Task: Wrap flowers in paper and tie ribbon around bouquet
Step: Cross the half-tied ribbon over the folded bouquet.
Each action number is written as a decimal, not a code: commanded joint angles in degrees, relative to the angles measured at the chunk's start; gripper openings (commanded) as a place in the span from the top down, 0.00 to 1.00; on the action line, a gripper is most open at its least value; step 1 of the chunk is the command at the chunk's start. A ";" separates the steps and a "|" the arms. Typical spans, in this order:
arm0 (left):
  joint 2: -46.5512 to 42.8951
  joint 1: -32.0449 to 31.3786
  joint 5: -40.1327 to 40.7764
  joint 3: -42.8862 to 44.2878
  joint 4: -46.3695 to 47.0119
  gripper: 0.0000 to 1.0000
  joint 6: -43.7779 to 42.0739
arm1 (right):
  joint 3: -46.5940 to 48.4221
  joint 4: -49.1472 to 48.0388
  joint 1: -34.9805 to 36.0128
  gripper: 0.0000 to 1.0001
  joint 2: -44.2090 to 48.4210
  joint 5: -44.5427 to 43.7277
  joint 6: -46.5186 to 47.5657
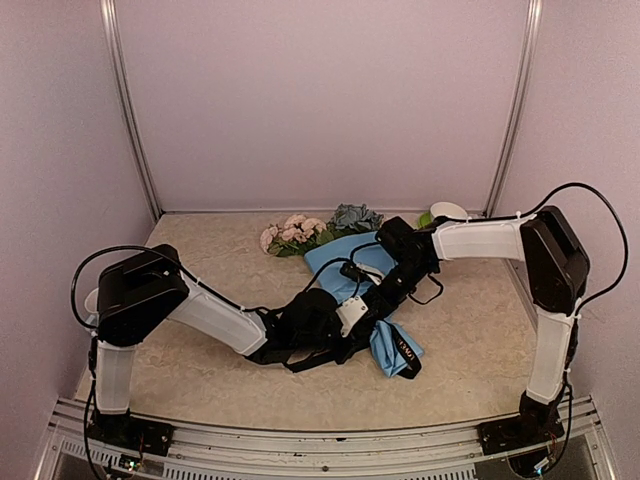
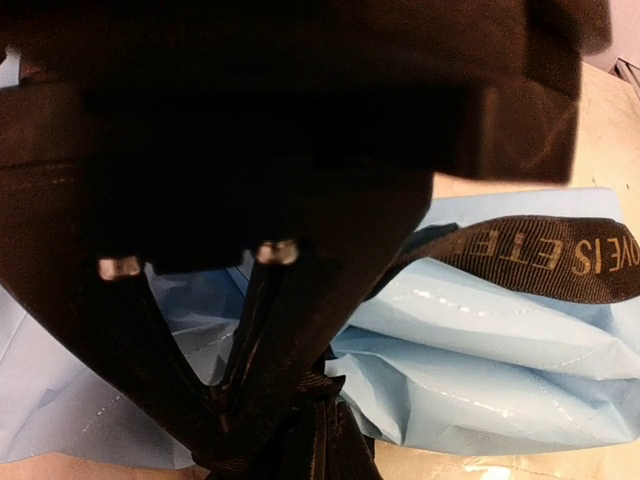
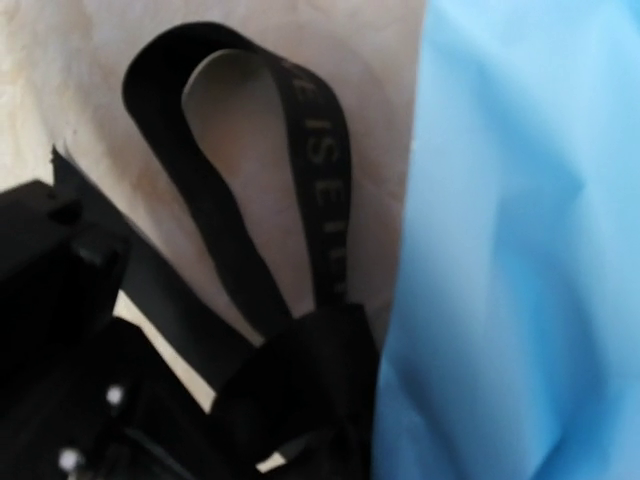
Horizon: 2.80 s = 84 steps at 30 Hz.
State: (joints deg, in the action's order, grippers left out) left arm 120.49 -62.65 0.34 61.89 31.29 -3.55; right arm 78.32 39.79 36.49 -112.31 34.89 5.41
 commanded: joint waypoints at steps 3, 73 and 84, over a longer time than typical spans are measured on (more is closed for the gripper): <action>-1.26 -0.35 -0.31 0.78 -1.34 0.99 -1.61 | 3.29 0.52 -0.43 1.00 -0.15 2.44 -1.41; -8.90 10.54 -16.00 -2.06 7.65 0.99 9.77 | -17.17 -23.51 -5.55 0.73 16.79 1.08 -15.33; -8.06 10.15 -16.51 -0.53 10.28 0.99 11.53 | -19.04 -20.73 -5.68 0.52 24.83 -0.41 -12.30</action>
State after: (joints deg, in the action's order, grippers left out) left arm 112.90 -51.90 -14.98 60.36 39.88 7.20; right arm 58.24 17.85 31.35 -91.92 35.59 -9.26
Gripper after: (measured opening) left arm 0.011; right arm 0.433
